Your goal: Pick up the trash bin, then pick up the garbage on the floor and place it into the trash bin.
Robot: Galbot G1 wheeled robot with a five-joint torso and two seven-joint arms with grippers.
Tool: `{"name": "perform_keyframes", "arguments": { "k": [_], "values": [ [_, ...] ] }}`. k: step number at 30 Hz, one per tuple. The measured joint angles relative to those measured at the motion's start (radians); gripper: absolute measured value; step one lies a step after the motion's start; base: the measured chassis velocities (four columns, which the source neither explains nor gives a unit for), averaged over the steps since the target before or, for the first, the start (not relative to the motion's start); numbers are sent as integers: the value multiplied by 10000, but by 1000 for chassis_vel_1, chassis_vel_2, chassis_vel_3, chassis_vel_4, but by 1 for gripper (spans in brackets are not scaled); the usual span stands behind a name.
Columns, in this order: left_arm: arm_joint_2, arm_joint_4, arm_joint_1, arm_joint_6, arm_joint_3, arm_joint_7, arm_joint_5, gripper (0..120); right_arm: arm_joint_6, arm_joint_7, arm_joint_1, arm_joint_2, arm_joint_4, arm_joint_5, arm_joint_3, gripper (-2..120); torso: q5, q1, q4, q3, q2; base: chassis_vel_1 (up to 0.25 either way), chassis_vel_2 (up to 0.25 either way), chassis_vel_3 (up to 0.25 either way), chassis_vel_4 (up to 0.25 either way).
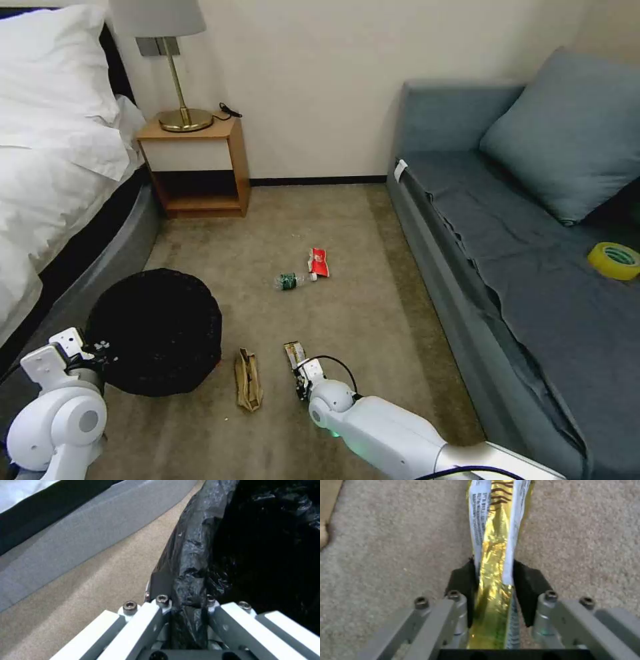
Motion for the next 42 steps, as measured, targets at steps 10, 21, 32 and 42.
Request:
{"name": "perform_keyframes", "arguments": {
  "k": [10,21,32,42],
  "values": [
    [12,-1,-35,-5,66,58,31,2,-14,208,-54,-462,472,-65,111,0,-23,1,-37,4,-5,-12,-17,-6,-15],
    [20,-23,-7,-9,63,29,31,2,-163,500,-44,-859,1856,284,296,0,-15,1,-15,2,-4,-8,-4,-3,-5],
    [-2,-99,65,-10,168,35,28,2,-72,936,295,-1429,4706,849,926,0,-17,1,-16,2,-3,0,0,0,0],
    [-99,-15,13,-12,469,21,65,2,-191,2077,1477,-806,7871,2457,1081,0,-16,1,-14,0,0,0,0,0,0]
  ]
}}
